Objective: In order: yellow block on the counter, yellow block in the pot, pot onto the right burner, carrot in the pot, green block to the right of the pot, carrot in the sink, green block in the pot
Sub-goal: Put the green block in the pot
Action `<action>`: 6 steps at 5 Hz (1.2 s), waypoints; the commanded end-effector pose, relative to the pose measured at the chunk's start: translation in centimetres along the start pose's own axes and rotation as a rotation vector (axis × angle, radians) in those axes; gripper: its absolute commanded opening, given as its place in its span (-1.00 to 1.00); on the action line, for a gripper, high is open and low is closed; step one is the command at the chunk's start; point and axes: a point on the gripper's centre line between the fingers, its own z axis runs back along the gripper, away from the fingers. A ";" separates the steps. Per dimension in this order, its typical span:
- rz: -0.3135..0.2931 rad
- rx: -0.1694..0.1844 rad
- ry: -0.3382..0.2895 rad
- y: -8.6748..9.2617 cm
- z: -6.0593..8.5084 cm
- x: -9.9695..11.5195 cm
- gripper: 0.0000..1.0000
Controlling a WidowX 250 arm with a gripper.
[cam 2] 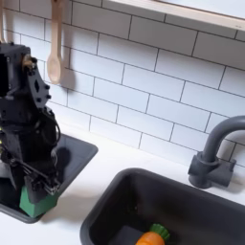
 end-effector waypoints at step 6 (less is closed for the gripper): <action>0.186 -0.018 -0.003 -4.3 -1.5 1.4 -1.00</action>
